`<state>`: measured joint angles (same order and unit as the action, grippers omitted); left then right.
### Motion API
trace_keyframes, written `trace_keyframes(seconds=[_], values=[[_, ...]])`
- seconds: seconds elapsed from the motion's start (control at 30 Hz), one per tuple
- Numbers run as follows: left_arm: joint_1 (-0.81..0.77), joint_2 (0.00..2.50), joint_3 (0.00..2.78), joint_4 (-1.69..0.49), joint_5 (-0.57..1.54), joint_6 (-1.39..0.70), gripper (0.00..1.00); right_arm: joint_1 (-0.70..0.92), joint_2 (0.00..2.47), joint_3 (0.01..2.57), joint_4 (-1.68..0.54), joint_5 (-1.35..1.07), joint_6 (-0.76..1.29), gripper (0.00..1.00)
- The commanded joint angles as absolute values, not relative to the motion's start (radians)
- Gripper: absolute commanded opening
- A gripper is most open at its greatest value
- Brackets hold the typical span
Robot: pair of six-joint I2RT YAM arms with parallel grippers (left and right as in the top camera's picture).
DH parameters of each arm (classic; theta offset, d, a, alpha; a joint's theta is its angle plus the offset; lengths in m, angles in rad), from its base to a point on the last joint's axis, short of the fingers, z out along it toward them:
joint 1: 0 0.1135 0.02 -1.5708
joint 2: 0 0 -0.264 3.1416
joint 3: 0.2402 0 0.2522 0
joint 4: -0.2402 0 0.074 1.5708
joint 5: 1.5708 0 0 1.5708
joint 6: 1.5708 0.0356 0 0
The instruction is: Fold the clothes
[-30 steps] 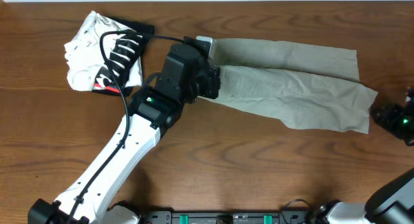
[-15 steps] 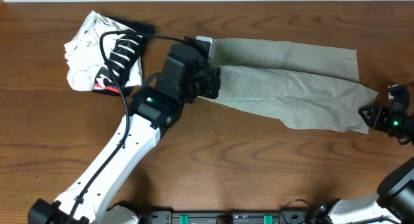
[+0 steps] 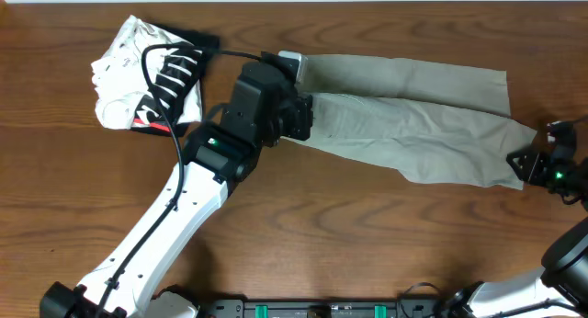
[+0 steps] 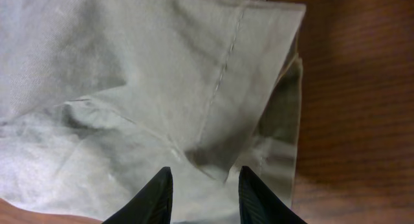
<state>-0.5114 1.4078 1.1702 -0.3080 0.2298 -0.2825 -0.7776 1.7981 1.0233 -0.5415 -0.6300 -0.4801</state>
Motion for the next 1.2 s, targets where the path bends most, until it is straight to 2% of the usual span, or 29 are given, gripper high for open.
trace_keyframes(seconds=[0.0, 1.07, 1.17], values=[[-0.506, 1.395, 1.196, -0.307, 0.215, -0.263, 0.06, -0.772, 1.824, 1.017, -0.53, -0.653, -0.495, 0.33], [-0.506, 1.395, 1.196, -0.307, 0.215, -0.263, 0.06, -0.755, 1.868, 0.999, -0.453, -0.767, -0.506, 0.3], [-0.506, 1.395, 1.196, -0.306, 0.215, -0.263, 0.06, -0.751, 1.867, 0.989, -0.436, -0.768, -0.502, 0.25]])
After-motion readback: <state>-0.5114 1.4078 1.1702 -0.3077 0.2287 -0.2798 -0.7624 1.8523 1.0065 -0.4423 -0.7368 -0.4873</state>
